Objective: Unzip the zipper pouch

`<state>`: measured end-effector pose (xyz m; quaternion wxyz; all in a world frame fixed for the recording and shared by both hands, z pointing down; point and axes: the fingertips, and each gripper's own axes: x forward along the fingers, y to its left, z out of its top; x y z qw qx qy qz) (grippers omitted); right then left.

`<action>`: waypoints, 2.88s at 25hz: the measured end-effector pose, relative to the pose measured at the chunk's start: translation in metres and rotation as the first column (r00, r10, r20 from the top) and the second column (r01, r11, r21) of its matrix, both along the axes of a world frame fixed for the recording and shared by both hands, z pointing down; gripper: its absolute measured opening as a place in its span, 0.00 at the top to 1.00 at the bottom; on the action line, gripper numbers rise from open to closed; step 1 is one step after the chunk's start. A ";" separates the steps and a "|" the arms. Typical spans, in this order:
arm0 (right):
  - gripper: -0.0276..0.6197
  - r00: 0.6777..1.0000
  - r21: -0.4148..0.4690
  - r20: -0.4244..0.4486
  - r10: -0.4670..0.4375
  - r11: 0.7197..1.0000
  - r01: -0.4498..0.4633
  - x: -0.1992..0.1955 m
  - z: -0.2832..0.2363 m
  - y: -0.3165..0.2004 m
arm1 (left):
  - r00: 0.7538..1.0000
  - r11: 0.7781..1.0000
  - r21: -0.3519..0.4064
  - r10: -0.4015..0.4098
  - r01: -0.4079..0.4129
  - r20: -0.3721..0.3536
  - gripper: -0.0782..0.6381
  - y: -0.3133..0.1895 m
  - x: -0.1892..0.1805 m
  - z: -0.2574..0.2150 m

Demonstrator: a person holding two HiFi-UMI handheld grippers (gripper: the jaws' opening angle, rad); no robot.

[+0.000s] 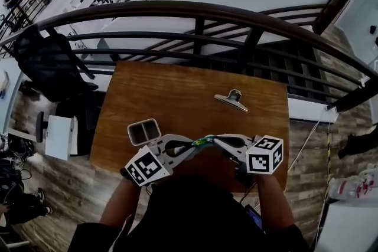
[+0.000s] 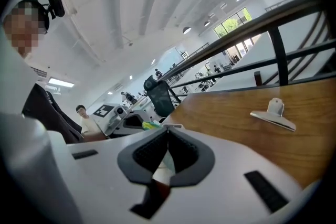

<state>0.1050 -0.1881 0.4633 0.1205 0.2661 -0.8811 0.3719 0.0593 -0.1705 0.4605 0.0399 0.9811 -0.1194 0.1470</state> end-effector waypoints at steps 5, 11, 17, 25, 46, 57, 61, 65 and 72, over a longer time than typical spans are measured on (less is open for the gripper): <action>0.96 0.998 0.007 -0.050 0.037 0.999 -0.037 0.015 0.009 -0.001 | 1.000 1.000 0.005 -0.005 0.005 0.007 0.87 0.000 -0.001 0.001; 0.96 0.996 0.015 -0.078 0.032 0.999 -0.031 0.017 0.011 0.004 | 1.000 1.000 -0.004 0.003 -0.003 0.008 0.87 0.005 -0.002 0.001; 0.96 0.991 0.016 -0.118 0.066 0.998 -0.064 0.027 0.020 -0.002 | 1.000 1.000 0.010 0.005 -0.005 0.019 0.87 0.003 -0.003 0.001; 0.95 0.988 0.028 -0.144 0.061 0.998 -0.058 0.032 0.023 -0.002 | 1.000 1.000 0.002 -0.010 0.010 0.018 0.87 0.003 -0.002 0.003; 0.96 0.960 0.065 -0.232 0.155 0.987 -0.144 0.075 0.032 -0.012 | 0.998 0.998 -0.032 -0.054 0.054 -0.022 0.87 -0.009 -0.010 0.000; 0.95 0.945 0.074 -0.276 0.177 0.984 -0.163 0.084 0.039 -0.017 | 0.998 0.998 -0.036 -0.059 0.058 -0.014 0.87 -0.011 -0.013 0.005; 0.95 0.938 0.085 -0.290 0.190 0.981 -0.172 0.087 0.039 -0.019 | 0.998 0.998 -0.037 -0.059 0.058 -0.022 0.87 -0.012 -0.011 0.004; 0.95 0.932 0.089 -0.295 0.209 0.977 -0.191 0.094 0.037 -0.021 | 0.998 0.998 -0.028 -0.053 0.053 -0.032 0.87 -0.015 -0.007 -0.001; 0.95 0.916 0.092 -0.330 0.227 0.974 -0.209 0.101 0.038 -0.020 | 0.999 0.999 -0.033 -0.040 0.039 -0.028 0.87 -0.014 -0.003 0.001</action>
